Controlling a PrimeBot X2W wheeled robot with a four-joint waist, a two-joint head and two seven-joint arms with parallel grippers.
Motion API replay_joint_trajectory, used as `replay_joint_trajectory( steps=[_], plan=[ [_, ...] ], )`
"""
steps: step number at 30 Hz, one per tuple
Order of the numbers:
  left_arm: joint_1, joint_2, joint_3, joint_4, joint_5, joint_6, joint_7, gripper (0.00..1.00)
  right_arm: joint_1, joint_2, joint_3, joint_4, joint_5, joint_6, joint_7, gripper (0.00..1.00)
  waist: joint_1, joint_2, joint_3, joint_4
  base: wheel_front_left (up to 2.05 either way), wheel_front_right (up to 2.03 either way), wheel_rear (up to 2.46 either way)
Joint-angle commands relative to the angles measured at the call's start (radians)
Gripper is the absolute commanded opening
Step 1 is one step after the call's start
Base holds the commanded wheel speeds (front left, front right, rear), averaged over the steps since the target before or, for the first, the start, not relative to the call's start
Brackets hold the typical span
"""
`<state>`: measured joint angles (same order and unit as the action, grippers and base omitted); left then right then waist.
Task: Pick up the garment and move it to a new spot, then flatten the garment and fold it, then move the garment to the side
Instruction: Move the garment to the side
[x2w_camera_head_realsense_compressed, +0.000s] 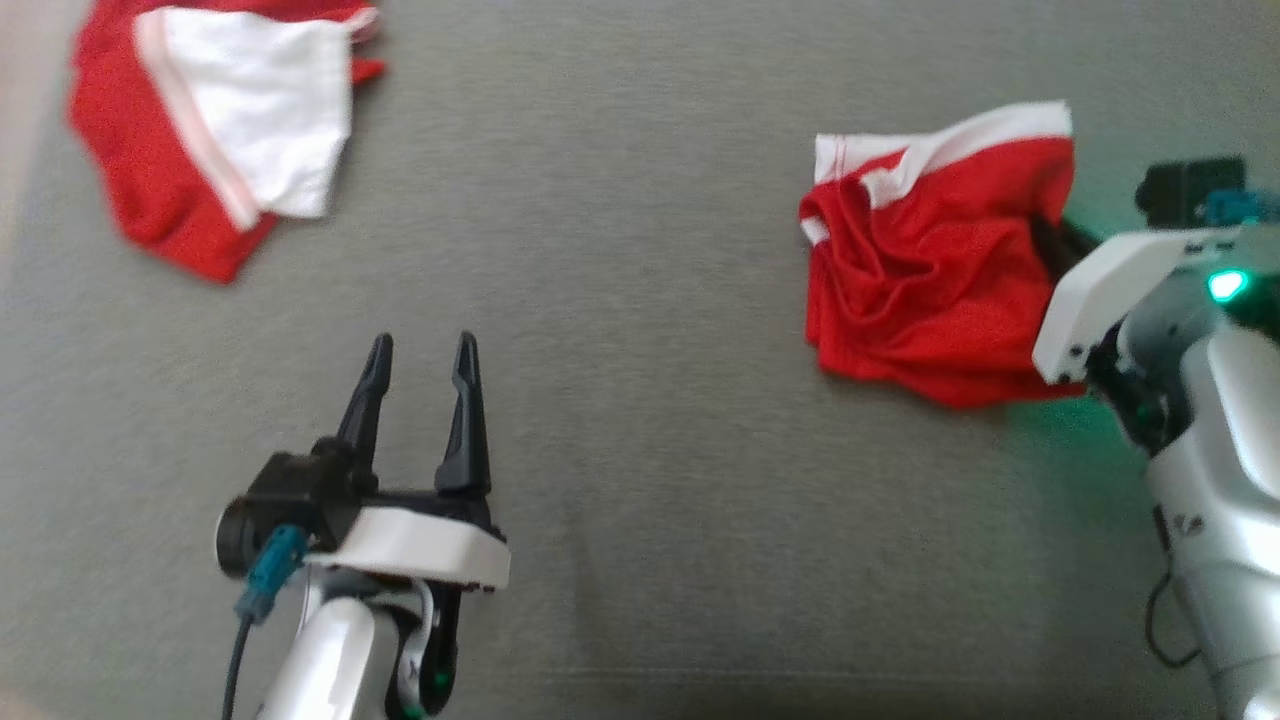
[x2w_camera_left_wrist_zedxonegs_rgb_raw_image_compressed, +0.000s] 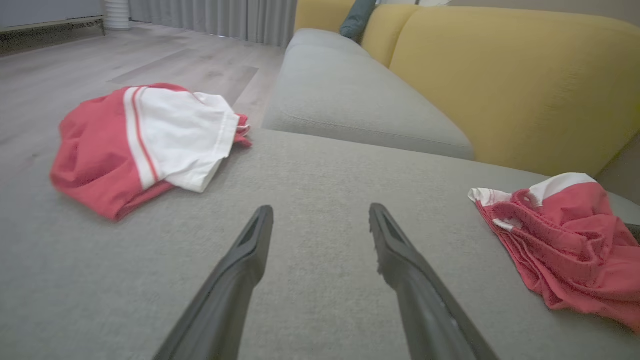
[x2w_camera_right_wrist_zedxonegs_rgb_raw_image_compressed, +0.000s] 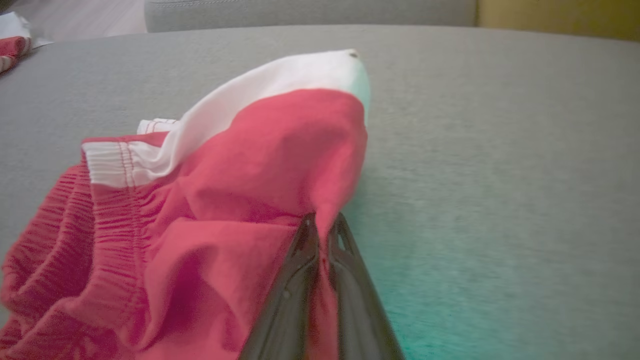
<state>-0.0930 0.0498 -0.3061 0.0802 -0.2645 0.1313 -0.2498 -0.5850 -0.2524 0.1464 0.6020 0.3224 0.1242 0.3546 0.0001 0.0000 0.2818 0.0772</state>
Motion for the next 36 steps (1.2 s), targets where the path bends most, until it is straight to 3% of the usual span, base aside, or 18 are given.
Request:
replay_joint_trajectory(
  steps=[1, 14, 20, 28, 36],
  plan=[
    [-0.050, 0.001, 0.035, -0.045, 0.015, -0.004, -0.012, 1.00, -0.053, -0.017, 0.002, -0.043, -0.018, 0.007, -0.012, 0.00, -0.0001, 0.0000, 0.032, -0.084, 0.00, 0.00, 0.00],
    [-0.109, 0.022, 0.025, -0.059, 0.063, -0.030, -0.011, 1.00, -0.146, 0.011, -0.020, -0.072, -0.039, 0.007, -0.037, 0.00, -0.0001, 0.0000, 0.127, -0.369, 0.00, 0.00, 0.00],
    [-0.147, 0.055, 0.014, -0.089, 0.092, -0.032, 0.020, 1.00, -0.199, 0.029, -0.049, -0.071, -0.053, 0.007, -0.062, 0.00, -0.0001, 0.0000, 0.188, -0.452, 0.00, 0.00, 0.00],
    [-0.172, 0.063, 0.010, -0.113, 0.090, -0.031, 0.039, 1.00, -0.276, 0.018, -0.097, 0.007, -0.147, 0.007, -0.105, 0.00, -0.0001, 0.0000, 0.215, -0.429, 0.00, 0.00, 0.00],
    [-0.176, 0.051, -0.003, -0.109, 0.080, -0.024, 0.025, 1.00, -0.350, -0.102, -0.177, 0.102, -0.284, 0.007, -0.124, 0.00, -0.0001, 0.0000, 0.222, -0.314, 0.00, 0.00, 0.00]
  ],
)
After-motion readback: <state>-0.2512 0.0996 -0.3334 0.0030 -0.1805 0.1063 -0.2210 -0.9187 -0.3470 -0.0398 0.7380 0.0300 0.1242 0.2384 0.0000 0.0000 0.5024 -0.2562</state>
